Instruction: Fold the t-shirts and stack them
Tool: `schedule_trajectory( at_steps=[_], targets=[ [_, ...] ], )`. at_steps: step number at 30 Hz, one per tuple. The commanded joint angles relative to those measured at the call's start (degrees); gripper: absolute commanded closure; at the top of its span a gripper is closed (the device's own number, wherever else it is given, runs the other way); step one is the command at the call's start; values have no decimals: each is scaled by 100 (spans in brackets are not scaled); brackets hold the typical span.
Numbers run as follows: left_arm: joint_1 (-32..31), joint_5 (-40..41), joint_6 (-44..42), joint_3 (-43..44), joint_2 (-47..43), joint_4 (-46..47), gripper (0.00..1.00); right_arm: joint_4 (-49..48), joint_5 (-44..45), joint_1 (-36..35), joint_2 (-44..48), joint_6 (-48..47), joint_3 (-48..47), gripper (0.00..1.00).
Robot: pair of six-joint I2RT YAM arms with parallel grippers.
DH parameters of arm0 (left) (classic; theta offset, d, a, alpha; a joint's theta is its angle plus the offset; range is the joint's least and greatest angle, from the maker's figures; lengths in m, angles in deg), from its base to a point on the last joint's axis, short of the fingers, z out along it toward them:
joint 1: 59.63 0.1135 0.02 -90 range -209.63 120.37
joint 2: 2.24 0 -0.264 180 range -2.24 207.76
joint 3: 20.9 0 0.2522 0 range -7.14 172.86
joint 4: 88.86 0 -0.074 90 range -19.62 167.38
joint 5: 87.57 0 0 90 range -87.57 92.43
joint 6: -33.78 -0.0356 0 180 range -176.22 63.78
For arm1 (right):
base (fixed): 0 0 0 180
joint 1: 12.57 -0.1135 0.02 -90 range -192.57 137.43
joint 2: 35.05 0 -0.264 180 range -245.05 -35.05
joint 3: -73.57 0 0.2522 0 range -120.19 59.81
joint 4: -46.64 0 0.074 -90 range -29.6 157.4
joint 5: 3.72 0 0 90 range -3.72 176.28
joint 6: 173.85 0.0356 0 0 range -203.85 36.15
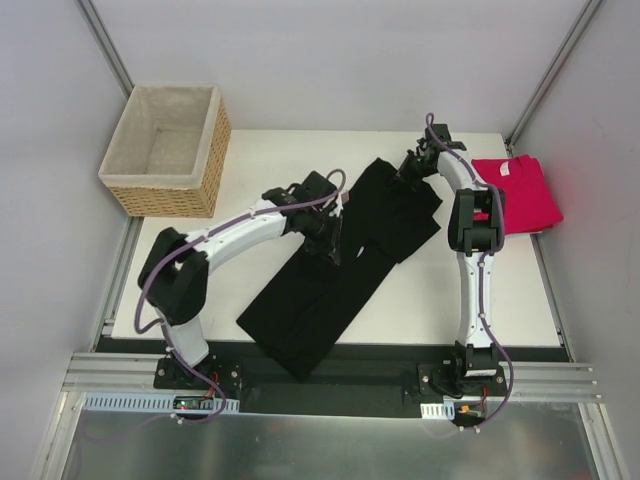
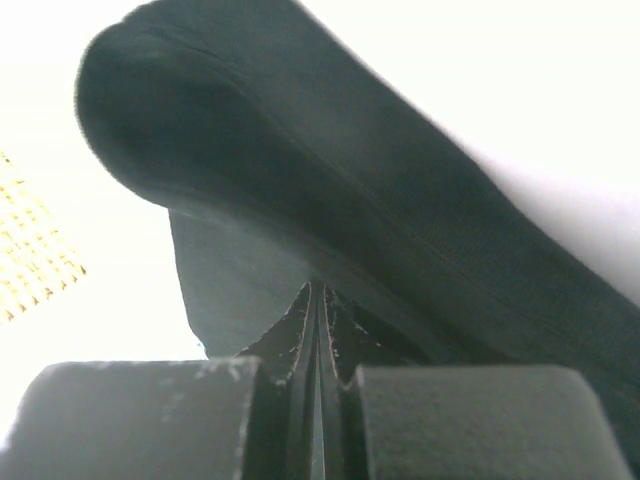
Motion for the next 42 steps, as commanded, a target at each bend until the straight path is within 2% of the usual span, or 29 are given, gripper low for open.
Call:
schedule_trajectory(
  at_steps=[1, 3, 8, 9, 13, 14, 15, 17, 19, 23, 31, 35, 42],
  targets=[
    [23, 305, -53, 591, -1069, -288, 88, -924, -498, -8, 729, -322, -66, 99],
    [23, 402, -79, 627, -1264, -305, 78, -1267, -788, -8, 1017, -463, -58, 99],
    [23, 430, -80, 250, -1493, -297, 75, -1742, -1429, -17, 1870, -718, 372, 99],
    [32, 421, -36, 58, -1563, -297, 75, -1690, -1352, -8, 2342, -744, 695, 99],
    [23, 780, 17, -409, -1871, -235, 74, -498, -395, -60, 3328, -1060, 1145, 99],
    [23, 920, 9, -480, -1932, -235, 74, 271, 146, -87, 3444, -1157, 1181, 99],
    [32, 939, -18, -585, -2002, -235, 74, 601, 422, -148, 3524, -1262, 1242, 99],
    [40, 965, -35, -673, -2055, -209, 73, 1068, 1071, -210, 3717, -1491, 1707, 99],
    [41, 939, -35, -761, -2082, -191, 74, 1114, 1354, -245, 3788, -1553, 2267, 99],
    [41, 939, 26, -928, -2152, -86, 74, 1272, 1680, -297, 3605, -1597, 2587, 99],
    [49, 1044, 61, -1017, -2214, -42, 74, 1773, 2550, -553, 2910, -1580, 2368, 99],
    [58, 1088, 79, -1043, -2188, -51, 74, 1747, 2665, -623, 2760, -1518, 2394, 99],
    [111, 1053, 53, -1052, -2100, -42, 75, 2115, 3017, -702, 2137, -1527, 1859, 99]
  ],
)
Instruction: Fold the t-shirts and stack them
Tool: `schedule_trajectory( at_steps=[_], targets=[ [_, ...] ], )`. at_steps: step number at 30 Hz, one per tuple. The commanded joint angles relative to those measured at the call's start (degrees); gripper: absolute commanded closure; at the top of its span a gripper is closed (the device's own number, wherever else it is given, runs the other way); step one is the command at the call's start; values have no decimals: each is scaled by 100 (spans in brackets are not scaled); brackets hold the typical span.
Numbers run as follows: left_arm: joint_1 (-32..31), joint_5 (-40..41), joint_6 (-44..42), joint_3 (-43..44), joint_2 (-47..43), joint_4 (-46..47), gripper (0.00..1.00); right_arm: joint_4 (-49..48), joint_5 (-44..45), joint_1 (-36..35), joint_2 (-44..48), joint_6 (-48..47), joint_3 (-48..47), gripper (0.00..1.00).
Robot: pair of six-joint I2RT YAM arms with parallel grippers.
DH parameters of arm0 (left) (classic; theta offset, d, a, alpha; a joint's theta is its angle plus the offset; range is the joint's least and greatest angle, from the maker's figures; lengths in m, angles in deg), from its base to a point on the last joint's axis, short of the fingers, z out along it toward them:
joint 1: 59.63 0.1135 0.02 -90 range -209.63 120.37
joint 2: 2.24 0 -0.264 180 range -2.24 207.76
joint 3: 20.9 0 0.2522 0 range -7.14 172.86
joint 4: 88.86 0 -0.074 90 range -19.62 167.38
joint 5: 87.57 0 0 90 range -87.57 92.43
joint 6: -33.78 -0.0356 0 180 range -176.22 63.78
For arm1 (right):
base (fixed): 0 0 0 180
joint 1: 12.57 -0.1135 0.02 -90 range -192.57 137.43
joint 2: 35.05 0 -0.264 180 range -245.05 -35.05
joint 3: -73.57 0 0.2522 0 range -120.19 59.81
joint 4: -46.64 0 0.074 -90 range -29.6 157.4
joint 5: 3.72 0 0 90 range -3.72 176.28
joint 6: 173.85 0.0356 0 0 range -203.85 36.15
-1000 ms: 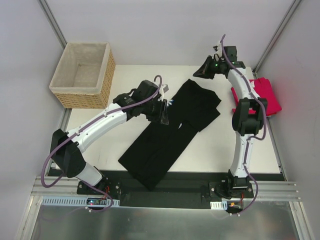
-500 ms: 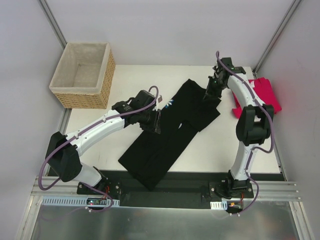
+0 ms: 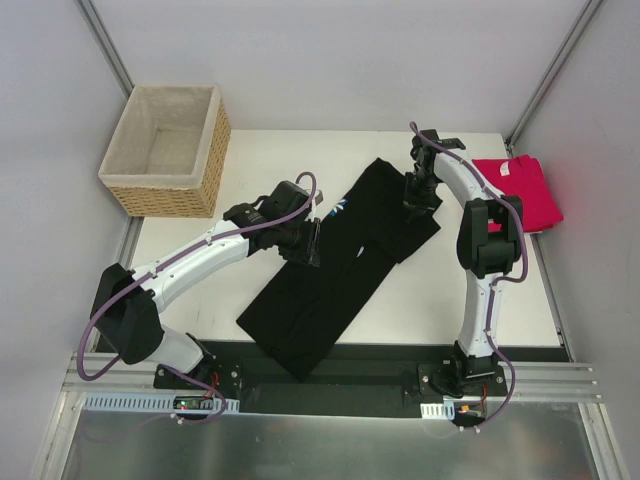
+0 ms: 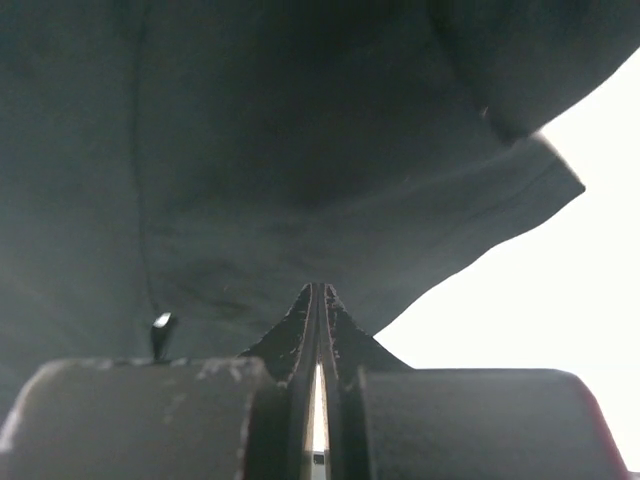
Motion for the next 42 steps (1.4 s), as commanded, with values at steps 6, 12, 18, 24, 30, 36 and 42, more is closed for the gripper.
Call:
schedule_trajectory(
  at_steps=[6, 12, 18, 24, 30, 36, 42],
  targets=[
    [210, -20, 15, 140, -52, 33, 75, 1397, 811, -92, -1275, 133, -1731, 99],
    [324, -126, 24, 404, 28, 24, 75, 1989, 760, -84, -2094, 344, -2656, 99],
    [438, -222, 15, 562, 45, -3, 75, 1683, 426, -58, -2305, 502, -3025, 99],
    [500, -223, 76, 466, -121, -134, 75, 517, -599, 109, -2322, 731, -3166, 99],
    [649, -170, 103, 325, -280, -319, 75, -900, -1998, 171, -2629, 1064, -3464, 99],
    [702, -108, 191, 220, -377, -503, 75, -2597, -2615, 267, -2709, 1371, -3262, 94],
    [711, -117, 252, 96, -465, -661, 75, -5040, -3626, 505, -3383, 3440, -3454, 92]
  ],
)
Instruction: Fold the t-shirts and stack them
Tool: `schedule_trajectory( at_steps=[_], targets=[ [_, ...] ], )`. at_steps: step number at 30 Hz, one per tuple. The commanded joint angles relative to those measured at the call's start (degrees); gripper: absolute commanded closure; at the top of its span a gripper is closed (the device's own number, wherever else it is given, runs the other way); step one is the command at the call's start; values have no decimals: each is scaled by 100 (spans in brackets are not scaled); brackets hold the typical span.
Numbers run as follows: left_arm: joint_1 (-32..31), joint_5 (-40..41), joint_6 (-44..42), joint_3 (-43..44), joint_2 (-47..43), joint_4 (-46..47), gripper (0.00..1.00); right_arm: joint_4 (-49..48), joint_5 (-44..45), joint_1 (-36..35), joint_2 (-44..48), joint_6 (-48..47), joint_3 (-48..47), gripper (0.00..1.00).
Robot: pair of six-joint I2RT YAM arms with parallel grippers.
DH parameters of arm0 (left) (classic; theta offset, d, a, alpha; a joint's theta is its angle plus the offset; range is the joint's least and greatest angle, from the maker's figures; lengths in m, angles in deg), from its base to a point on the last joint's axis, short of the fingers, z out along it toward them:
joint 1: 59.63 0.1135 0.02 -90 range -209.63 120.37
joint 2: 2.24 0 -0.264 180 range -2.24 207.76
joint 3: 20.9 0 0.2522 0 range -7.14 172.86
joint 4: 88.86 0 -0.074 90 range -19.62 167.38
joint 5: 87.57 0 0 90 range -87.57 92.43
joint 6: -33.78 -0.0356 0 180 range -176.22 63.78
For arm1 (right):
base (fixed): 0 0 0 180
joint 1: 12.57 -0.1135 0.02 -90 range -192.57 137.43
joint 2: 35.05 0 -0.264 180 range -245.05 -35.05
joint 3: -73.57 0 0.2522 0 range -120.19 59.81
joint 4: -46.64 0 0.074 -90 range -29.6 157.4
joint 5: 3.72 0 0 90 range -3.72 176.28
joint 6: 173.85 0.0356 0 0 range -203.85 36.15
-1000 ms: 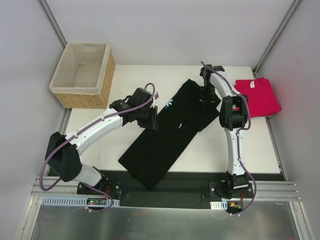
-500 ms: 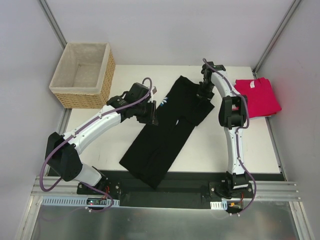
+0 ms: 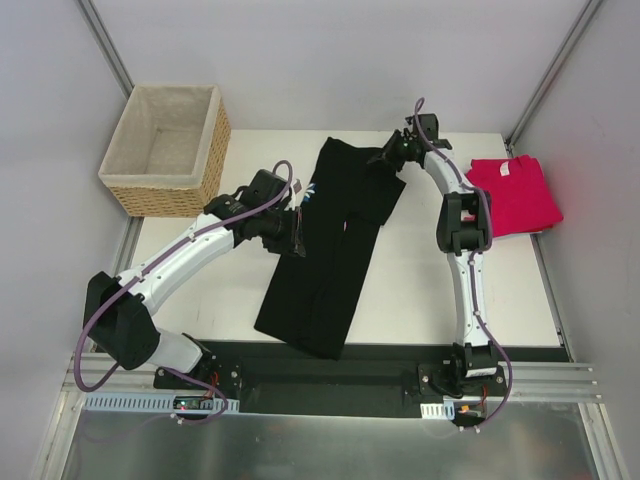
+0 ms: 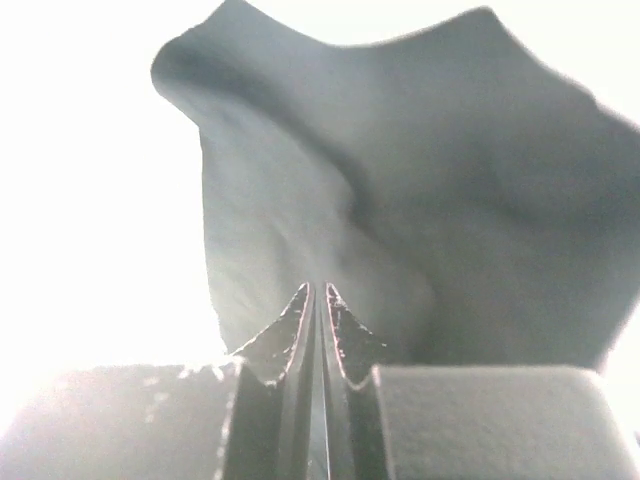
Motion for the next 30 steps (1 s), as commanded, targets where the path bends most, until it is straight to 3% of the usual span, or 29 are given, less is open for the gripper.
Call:
schedule_trajectory(
  at_steps=[1, 3, 5, 10, 16, 25, 30],
  targets=[
    [31, 38, 126, -59, -213, -262, 75, -2382, -988, 225, -607, 1835, -430, 92],
    [31, 47, 117, -15, -196, -297, 75, -2839, -1199, 234, -932, 2308, -730, 92],
    [31, 56, 108, 3, -178, -324, 75, -2840, -1304, 243, -882, 2285, -461, 97],
    [31, 91, 99, 56, -152, -341, 75, -2840, -1051, 243, 935, 916, 1349, 99],
    [23, 38, 64, 64, -72, -332, 76, -2173, -366, 182, 3016, -674, 2212, 99],
    [-109, -217, -33, -558, -81, -236, 82, -1269, -127, 164, 4128, -1310, 2222, 99],
    [-355, -225, 195, -1551, -213, 325, 91, -1153, 92, 146, 5092, -1547, 3731, 99]
  ],
)
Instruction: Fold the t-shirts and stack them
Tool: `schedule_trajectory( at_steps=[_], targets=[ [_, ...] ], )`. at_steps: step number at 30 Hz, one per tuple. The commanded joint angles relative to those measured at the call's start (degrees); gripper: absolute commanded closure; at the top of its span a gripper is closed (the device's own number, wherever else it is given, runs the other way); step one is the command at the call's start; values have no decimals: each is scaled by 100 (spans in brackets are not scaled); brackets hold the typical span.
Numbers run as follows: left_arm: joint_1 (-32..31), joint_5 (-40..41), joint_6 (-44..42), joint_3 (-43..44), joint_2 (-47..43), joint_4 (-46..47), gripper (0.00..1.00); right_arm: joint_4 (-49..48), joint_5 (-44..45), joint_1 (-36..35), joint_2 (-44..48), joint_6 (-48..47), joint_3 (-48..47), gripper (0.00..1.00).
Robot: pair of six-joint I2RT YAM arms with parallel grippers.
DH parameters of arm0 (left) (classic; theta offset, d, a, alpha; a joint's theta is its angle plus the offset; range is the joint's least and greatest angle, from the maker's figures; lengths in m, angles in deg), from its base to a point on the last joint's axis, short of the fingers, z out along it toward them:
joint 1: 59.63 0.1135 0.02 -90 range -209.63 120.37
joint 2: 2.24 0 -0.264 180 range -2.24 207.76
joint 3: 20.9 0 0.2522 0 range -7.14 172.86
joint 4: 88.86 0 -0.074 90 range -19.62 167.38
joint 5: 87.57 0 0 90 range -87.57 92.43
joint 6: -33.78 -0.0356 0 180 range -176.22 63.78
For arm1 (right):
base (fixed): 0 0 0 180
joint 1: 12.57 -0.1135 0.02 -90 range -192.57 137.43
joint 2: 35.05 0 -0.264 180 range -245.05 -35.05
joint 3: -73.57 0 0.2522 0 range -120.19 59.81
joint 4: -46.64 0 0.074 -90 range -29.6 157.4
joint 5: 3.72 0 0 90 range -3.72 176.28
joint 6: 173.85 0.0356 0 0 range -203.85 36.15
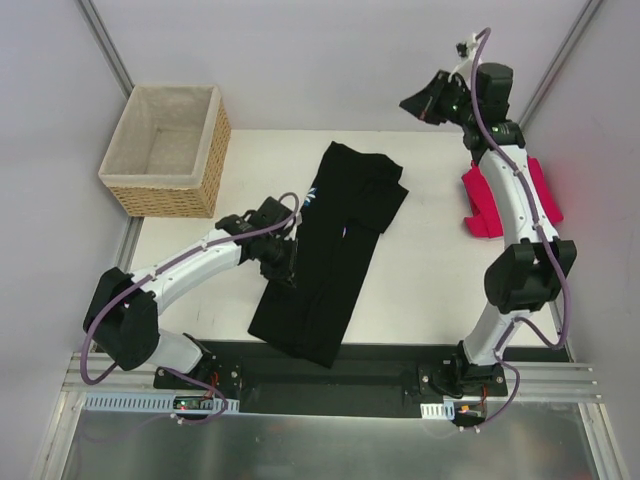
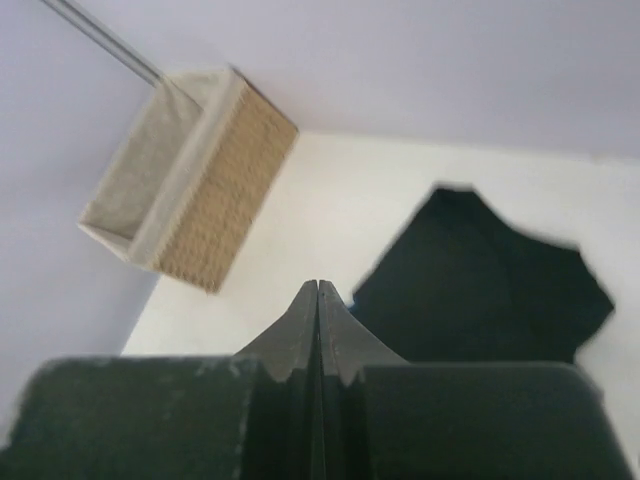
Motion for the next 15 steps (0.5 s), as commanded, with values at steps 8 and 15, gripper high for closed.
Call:
schedule_trajectory(
  at_steps=[8, 15],
  targets=[
    [-510, -206, 547, -1410, 95, 1501, 100, 1184, 658, -33, 1845, -859, 3116, 99],
    [-1019, -215, 679, -1306, 939, 2055, 100, 1720, 984, -33, 2655, -1140, 3961, 99]
  ],
)
